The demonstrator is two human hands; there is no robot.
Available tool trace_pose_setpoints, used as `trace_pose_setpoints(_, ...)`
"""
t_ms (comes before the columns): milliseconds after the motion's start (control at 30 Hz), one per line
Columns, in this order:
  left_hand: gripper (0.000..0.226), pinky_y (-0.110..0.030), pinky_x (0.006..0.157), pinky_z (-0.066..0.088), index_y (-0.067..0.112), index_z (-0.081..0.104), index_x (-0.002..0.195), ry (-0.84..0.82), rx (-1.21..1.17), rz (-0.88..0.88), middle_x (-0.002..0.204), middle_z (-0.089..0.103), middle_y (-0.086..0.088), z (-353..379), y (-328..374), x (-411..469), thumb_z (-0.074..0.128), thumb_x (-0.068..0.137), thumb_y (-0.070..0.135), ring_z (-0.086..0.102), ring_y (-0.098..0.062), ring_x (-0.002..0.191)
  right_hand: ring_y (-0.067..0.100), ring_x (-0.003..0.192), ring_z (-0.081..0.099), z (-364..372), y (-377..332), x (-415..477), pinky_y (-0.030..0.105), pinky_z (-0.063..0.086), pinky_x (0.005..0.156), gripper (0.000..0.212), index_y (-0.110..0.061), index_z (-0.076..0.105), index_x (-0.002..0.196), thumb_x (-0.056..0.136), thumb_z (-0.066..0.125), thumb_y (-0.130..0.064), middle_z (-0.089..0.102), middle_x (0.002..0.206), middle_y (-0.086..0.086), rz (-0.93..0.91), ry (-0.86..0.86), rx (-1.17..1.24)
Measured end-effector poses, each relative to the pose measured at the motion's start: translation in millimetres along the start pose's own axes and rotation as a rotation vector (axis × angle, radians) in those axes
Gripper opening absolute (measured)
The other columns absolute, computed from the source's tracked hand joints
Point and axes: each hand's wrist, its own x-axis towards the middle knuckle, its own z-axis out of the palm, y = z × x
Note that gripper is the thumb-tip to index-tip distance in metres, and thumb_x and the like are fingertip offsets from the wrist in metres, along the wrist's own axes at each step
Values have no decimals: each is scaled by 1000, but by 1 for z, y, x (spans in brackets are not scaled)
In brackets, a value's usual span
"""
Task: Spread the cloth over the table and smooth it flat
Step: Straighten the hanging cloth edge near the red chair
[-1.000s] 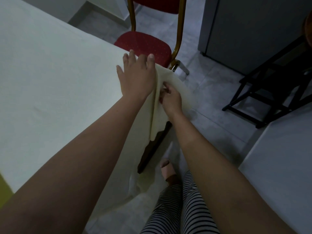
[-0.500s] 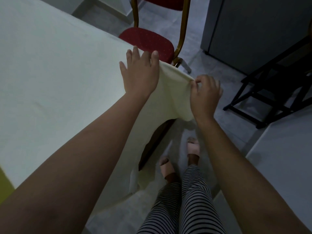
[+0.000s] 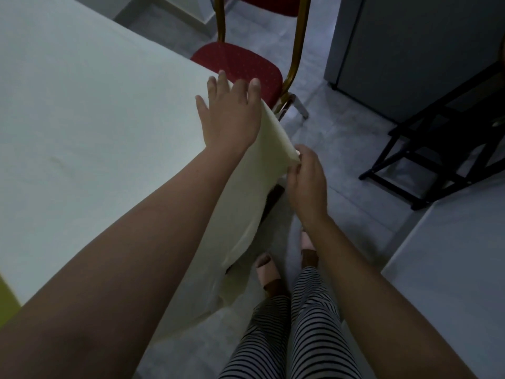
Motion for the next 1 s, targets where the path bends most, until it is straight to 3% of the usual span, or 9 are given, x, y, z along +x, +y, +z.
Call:
trace_pose_setpoints(100,46,-55,115,10,24,56,124,1,-9,3,156,26,-12,-1,1,-1,20,101,41,14,-27,146,23,94,54,8,-5,3,34,39,80,27,-15,63,104,85,58,-33,59,103,5,-50,62,-221)
trace_pose_setpoints(200,47,-54,116,8,25,56,126,-4,-21,-8,157,25,-10,-1,1,-1,19,101,43,13,-26,147,21,99,51,8,-17,17,32,38,84,15,-13,63,87,80,67,-26,58,110,5,-21,148,-232)
trace_pose_setpoints(300,47,-53,115,7,25,56,125,-5,-17,-8,157,25,-10,-1,1,-1,19,101,42,12,-26,147,18,99,55,12,-34,34,35,51,79,27,-13,55,109,83,63,-15,58,114,4,-24,69,-22)
trace_pose_setpoints(400,47,-53,116,7,25,55,126,-14,-9,-8,157,24,-10,-1,1,-1,19,101,41,12,-26,147,20,96,58,20,-45,52,31,48,75,38,-22,56,126,90,50,-13,65,108,3,-28,90,-19)
trace_pose_setpoints(467,47,-53,116,7,25,56,127,-14,-16,-11,157,24,-10,-1,1,-1,19,101,42,11,-26,147,21,90,58,25,-47,57,26,42,75,39,-25,60,125,91,46,-11,66,100,4,-23,142,-109)
trace_pose_setpoints(533,46,-54,116,8,25,56,126,-8,-12,0,157,24,-11,0,1,-1,20,101,41,12,-27,147,20,88,59,29,-44,51,28,45,78,38,-22,62,122,92,44,-8,68,97,4,-51,156,-168)
trace_pose_setpoints(667,46,-56,115,11,26,53,126,-9,11,2,156,25,-13,0,-2,-1,18,101,40,13,-28,147,23,94,63,34,-24,26,39,53,78,37,-14,53,131,96,39,-12,67,109,9,-1,14,-131)
trace_pose_setpoints(800,46,-57,115,11,26,54,125,-9,3,3,156,25,-13,-1,0,-2,18,101,41,13,-29,147,26,102,61,48,-3,9,36,50,84,41,-21,42,139,98,37,-18,63,119,8,123,-96,-117)
trace_pose_setpoints(1000,49,-54,118,1,26,58,121,-22,-75,-20,159,18,-8,-8,5,-7,15,103,41,5,-25,148,30,99,61,60,5,-5,36,48,82,55,-14,33,147,94,37,2,63,116,15,219,-209,-226)
